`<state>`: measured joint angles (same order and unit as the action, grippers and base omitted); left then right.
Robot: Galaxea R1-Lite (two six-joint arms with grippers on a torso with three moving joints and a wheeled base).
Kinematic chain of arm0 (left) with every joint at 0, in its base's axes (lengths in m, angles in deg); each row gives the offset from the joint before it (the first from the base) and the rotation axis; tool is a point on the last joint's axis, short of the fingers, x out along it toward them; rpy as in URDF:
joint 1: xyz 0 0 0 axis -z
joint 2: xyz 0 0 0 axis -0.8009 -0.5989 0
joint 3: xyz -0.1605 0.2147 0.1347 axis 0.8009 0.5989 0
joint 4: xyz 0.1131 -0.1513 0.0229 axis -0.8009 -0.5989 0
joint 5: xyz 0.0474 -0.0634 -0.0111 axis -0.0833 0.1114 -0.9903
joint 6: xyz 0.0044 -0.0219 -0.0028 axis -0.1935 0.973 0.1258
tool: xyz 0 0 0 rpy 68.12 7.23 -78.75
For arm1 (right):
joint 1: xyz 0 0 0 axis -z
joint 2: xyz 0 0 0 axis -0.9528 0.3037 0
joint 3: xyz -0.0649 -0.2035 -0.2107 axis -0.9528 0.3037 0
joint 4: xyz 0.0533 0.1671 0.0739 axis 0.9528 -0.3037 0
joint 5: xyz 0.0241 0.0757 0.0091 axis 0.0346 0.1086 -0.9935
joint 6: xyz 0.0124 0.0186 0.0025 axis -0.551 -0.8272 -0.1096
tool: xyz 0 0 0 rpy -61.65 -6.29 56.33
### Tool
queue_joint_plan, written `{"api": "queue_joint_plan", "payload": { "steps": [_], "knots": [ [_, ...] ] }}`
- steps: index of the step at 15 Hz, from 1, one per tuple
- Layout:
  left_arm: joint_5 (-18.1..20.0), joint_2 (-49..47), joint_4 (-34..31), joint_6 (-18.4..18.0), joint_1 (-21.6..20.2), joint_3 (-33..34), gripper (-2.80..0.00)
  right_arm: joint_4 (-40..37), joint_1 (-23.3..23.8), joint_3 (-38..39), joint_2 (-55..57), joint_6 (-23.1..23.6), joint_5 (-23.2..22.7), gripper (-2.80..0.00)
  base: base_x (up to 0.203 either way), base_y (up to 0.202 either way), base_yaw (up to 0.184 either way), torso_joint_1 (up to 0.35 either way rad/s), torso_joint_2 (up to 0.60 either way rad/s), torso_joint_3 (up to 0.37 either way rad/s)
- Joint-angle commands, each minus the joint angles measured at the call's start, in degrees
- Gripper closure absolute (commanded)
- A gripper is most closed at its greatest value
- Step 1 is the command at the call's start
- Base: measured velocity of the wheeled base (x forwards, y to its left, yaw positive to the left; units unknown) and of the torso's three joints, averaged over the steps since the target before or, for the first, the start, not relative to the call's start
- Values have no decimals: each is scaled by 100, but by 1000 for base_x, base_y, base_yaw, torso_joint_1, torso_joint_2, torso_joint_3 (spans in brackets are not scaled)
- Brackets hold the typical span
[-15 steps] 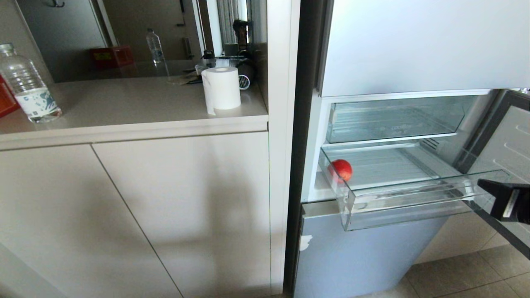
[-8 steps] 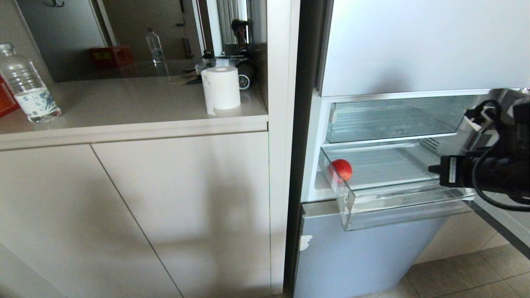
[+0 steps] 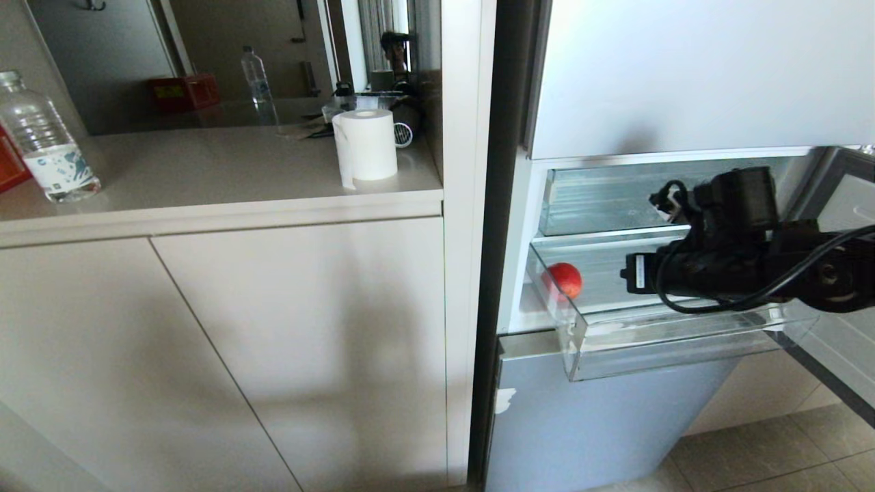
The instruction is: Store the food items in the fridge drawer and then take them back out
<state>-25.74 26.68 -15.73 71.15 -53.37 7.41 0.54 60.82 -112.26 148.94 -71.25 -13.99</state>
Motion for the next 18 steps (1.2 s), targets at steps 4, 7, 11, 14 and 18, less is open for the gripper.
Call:
{"api": "queue_joint_plan", "payload": {
  "steps": [4,7,11,14,18],
  "knots": [
    [-2,0,-3,-3,-2,-1,0,-303,-29,-376,547,-86,77,0,0,0,0,0,0,0],
    [-2,0,-3,-3,-2,-1,0,-1267,-33,-950,545,-369,116,0,0,0,0,0,0,0],
    [-2,0,-3,-3,-2,-1,0,-2930,-28,-1616,503,-631,117,0,0,0,0,0,0,0],
    [-2,0,-3,-3,-2,-1,0,-3141,-2,-1681,449,-740,125,0,0,0,0,0,0,0],
    [-2,0,-3,5,-2,-1,0,-3421,10,-1573,222,-934,121,0,0,0,0,0,0,0]
  ]
}}
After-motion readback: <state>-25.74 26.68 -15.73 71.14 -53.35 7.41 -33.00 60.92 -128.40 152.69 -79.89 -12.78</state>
